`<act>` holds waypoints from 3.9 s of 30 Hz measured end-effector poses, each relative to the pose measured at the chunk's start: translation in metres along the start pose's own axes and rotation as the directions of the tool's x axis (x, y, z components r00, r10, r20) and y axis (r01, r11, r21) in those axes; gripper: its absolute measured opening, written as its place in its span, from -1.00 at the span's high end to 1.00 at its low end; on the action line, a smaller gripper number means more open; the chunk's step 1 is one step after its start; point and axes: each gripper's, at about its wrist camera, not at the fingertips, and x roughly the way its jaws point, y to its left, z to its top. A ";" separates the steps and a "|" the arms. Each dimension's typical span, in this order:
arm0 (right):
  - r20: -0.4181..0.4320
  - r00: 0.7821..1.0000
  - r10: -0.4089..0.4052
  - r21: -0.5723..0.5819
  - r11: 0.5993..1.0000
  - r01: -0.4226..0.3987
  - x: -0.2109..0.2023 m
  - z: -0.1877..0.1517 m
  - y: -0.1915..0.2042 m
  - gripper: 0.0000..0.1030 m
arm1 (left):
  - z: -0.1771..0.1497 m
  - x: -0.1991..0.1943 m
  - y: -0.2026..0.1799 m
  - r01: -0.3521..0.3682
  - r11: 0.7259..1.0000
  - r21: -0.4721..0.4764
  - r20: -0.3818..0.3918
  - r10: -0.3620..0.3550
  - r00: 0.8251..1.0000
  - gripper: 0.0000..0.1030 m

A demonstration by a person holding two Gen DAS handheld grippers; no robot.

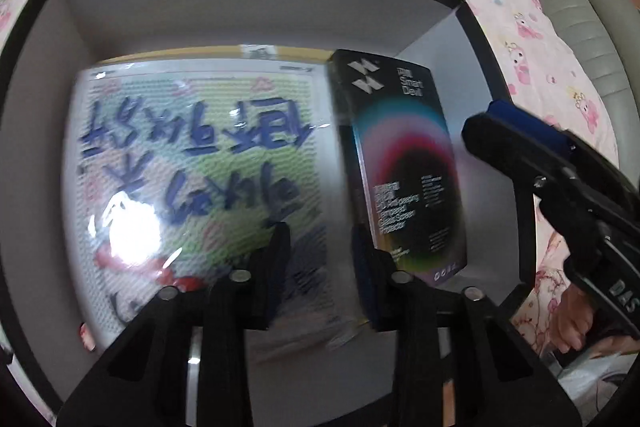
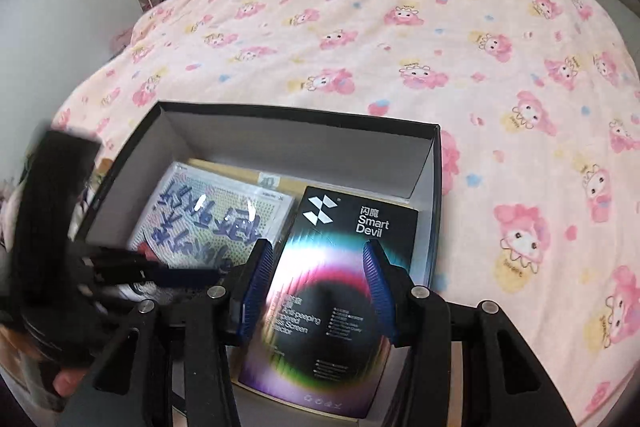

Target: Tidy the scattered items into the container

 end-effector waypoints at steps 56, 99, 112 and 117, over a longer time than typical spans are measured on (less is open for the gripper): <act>0.011 1.000 -0.024 -0.047 0.999 0.024 0.006 -0.005 0.016 0.15 | 0.047 -0.007 -0.006 -0.074 0.997 0.028 0.149 0.069 0.986 0.42; 0.100 0.994 -0.036 0.036 0.999 0.033 -0.087 -0.060 0.063 0.14 | -0.095 -0.136 -0.045 -0.076 0.991 0.110 0.394 0.027 0.919 0.19; 0.099 0.994 0.040 -0.069 0.997 -0.033 -0.119 -0.124 0.132 0.15 | -0.189 -0.159 0.001 -0.098 0.995 -0.005 0.393 0.092 0.915 0.19; 0.057 0.981 0.187 -0.163 0.971 -0.176 -0.104 -0.123 0.183 0.15 | -0.209 -0.177 0.060 -0.085 0.987 -0.134 0.423 0.135 0.896 0.19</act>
